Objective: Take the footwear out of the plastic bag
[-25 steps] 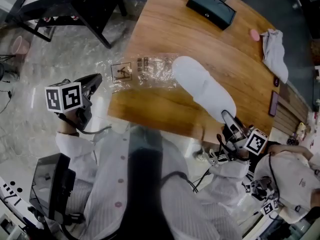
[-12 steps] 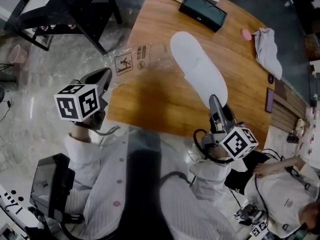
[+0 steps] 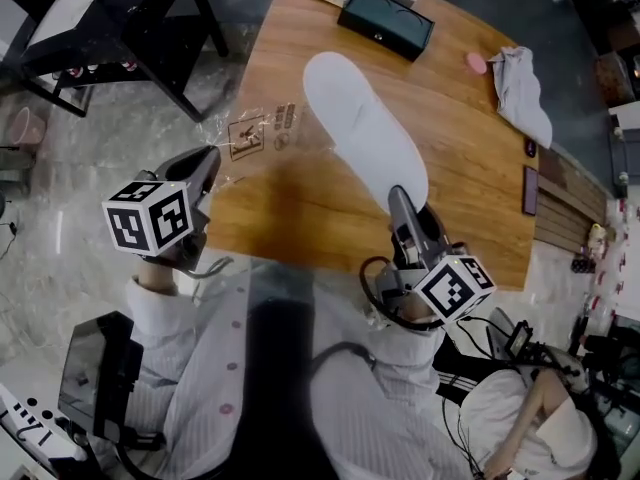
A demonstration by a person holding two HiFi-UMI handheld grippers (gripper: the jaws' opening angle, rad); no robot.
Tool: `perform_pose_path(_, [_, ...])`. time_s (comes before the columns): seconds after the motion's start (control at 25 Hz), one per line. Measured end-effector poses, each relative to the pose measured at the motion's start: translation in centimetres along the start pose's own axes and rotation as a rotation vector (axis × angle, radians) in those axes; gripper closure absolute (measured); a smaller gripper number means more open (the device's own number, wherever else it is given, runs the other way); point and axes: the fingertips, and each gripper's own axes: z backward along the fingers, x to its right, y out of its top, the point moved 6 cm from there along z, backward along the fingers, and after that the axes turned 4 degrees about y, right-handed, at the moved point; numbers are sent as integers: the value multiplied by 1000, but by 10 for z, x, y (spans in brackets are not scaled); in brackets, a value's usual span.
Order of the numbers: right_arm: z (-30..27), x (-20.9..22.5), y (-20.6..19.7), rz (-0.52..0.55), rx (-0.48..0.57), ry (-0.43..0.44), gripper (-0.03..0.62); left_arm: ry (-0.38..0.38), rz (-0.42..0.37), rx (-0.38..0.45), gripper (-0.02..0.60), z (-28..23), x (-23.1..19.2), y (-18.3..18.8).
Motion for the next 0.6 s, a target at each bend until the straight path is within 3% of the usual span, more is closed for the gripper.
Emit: perform_pose_path(0.6, [2,0,8,48,10,-23,514,-35,-13,-2,576,-9,11,4])
